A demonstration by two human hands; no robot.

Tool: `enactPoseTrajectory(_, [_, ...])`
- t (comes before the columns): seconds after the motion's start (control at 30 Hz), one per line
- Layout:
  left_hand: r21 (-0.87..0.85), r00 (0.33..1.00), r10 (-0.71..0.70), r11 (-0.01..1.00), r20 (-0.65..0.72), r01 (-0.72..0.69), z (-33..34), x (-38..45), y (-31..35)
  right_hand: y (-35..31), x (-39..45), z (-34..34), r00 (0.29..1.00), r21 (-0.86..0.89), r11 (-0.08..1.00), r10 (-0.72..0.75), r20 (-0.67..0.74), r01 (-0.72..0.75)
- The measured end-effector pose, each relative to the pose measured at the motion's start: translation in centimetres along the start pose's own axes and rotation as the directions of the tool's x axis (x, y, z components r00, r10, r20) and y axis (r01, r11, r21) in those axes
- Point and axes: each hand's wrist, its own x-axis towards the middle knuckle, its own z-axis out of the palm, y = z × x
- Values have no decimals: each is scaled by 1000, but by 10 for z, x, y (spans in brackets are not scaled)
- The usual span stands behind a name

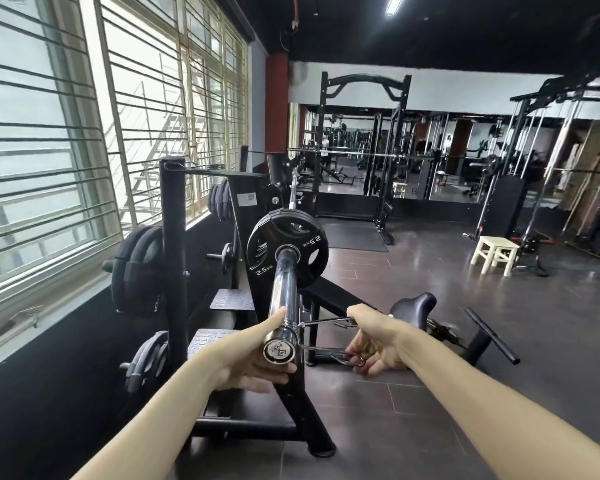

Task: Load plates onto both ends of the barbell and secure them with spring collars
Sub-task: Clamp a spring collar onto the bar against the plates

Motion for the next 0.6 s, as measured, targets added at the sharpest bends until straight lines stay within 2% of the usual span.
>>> enactPoseTrajectory(0.1, [-15, 1000, 1, 1000, -23, -2, -4, 7, 5, 4, 14, 5, 1000, 96, 995, -21, 4, 21])
enactPoseTrajectory(0.17, [-76, 996, 15, 997, -89, -21, -2, 16, 11, 1, 27, 6, 999, 158, 986, -39, -29, 43])
enactPoseTrajectory(0.33, [-116, 977, 41, 991, -207, -66, -9, 48, 30, -21, 63, -3, 992, 179, 980, -65, -104, 83])
enactPoseTrajectory(0.43, [-101, 979, 37, 993, -202, -59, -21, 73, 49, -43, 90, -12, 986, 205, 971, -96, -134, 122])
enactPoseTrajectory(0.6, [-83, 983, -9, 997, -184, -6, -44, 112, 73, -74, 131, -30, 990, 195, 973, -103, -99, 121])
